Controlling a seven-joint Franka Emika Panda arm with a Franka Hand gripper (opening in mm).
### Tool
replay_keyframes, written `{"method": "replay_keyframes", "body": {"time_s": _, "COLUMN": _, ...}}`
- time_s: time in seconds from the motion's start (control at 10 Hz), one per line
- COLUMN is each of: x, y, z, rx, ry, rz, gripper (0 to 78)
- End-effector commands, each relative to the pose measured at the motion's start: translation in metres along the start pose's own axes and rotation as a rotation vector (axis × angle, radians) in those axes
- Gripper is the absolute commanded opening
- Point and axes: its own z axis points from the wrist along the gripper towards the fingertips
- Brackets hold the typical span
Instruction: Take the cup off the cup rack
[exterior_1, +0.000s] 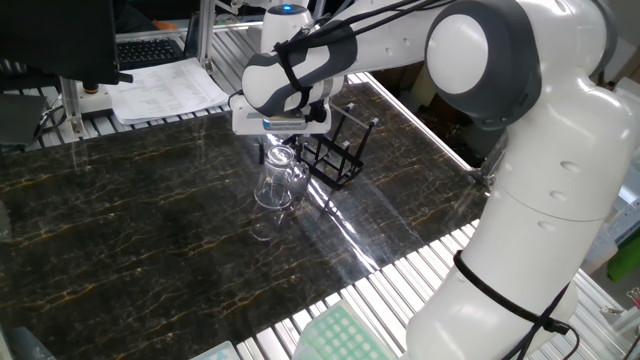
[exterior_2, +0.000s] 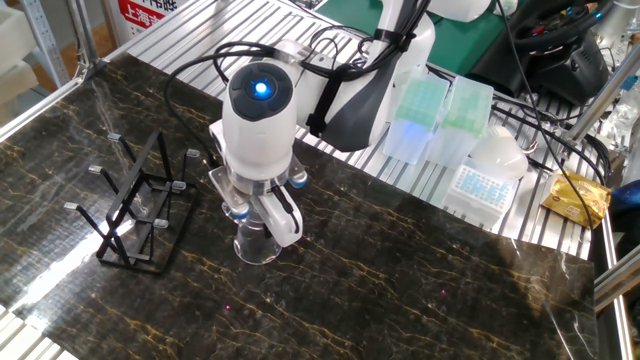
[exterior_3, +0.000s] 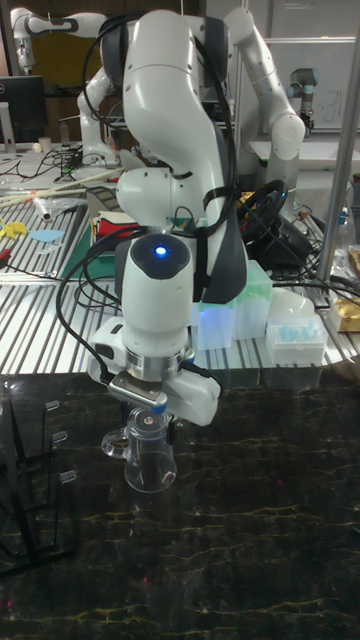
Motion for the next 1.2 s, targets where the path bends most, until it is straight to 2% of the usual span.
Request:
{"method": "replay_keyframes", "body": {"time_s": 0.1, "x": -0.0011, "y": 0.0001, "z": -0.0017, "rx": -0.004, "ry": 0.0, "rz": 0.004, "gripper": 1.2}}
{"method": "replay_keyframes", "body": {"time_s": 0.7, "x": -0.0012, "y": 0.0002, "z": -0.0018, "rx": -0.003, "ry": -0.003, "rz": 0.004, "gripper": 1.2}}
{"method": "replay_keyframes", "body": {"time_s": 0.8, "x": -0.0012, "y": 0.0002, "z": -0.0018, "rx": -0.003, "ry": -0.003, "rz": 0.004, "gripper": 77.4}}
{"method": "replay_keyframes", "body": {"time_s": 1.2, "x": -0.0012, "y": 0.0002, "z": -0.0018, "rx": -0.003, "ry": -0.003, "rz": 0.004, "gripper": 77.4}}
